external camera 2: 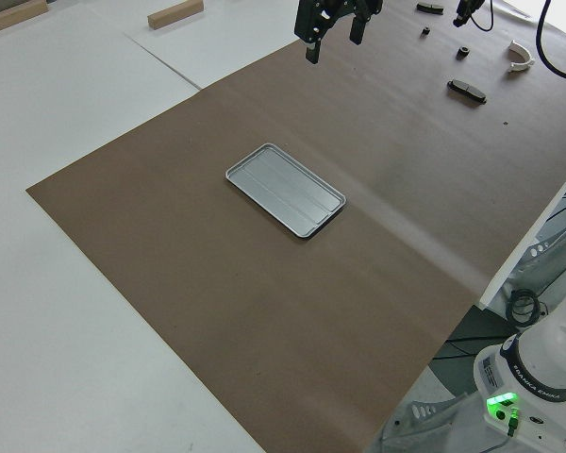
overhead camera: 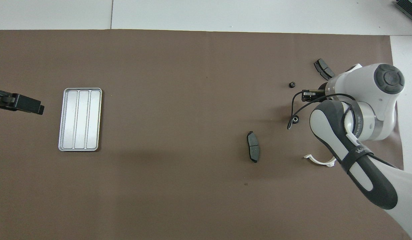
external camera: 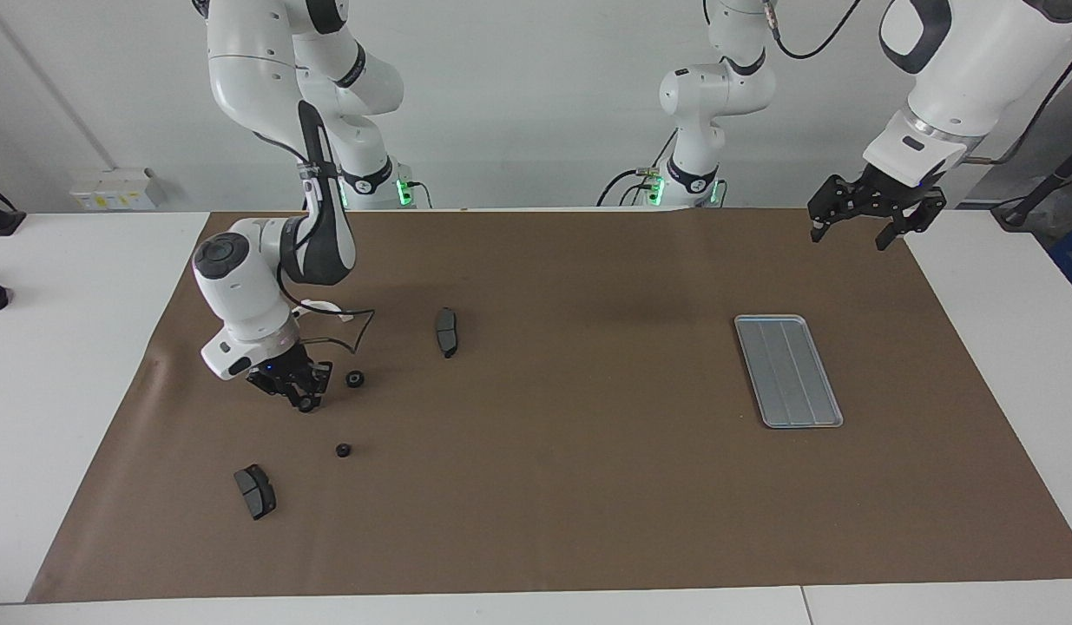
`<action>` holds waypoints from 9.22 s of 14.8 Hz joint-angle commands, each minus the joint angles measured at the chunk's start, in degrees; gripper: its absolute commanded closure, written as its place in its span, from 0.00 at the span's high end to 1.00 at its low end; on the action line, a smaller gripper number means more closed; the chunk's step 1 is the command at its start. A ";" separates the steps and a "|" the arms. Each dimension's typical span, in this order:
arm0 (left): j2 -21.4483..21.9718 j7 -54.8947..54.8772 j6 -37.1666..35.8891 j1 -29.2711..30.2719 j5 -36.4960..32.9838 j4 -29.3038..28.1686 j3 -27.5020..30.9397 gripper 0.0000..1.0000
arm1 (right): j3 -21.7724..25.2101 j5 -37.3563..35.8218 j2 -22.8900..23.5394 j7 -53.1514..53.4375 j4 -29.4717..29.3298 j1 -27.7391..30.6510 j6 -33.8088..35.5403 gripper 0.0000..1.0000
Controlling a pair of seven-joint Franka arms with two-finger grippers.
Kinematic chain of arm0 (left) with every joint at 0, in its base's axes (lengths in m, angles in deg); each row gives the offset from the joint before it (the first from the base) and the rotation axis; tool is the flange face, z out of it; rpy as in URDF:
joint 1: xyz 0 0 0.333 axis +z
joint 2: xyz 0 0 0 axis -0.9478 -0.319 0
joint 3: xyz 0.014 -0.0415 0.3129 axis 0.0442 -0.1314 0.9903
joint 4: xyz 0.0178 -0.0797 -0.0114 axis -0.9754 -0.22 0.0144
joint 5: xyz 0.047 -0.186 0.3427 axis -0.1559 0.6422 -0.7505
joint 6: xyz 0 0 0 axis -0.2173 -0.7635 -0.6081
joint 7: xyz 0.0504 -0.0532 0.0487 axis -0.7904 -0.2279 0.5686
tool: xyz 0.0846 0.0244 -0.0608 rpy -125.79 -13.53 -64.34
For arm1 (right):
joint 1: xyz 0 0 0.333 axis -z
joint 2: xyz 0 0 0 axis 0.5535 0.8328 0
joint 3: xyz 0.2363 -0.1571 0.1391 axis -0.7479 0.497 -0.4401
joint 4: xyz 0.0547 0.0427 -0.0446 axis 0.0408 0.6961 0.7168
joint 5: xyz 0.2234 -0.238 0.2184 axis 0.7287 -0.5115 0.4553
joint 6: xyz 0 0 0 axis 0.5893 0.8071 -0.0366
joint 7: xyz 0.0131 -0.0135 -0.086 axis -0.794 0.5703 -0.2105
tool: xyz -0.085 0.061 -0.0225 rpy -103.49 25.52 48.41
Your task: Pick bearing gear from pile to tray
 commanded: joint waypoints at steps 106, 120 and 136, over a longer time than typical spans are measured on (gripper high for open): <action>-3.49 3.71 50.07 3.02 -0.83 -40.65 1.55 0.00 | -2.37 -8.42 7.03 43.39 -10.26 -23.79 -4.95 1.00; -5.86 4.75 38.13 -4.33 -0.57 -25.99 1.46 1.00 | -3.07 -5.09 10.15 -3.97 -13.06 2.68 2.37 1.00; -28.18 37.36 38.48 -30.97 -6.63 0.73 1.82 1.00 | -3.07 -4.02 15.44 -4.96 -12.81 1.81 -4.22 0.48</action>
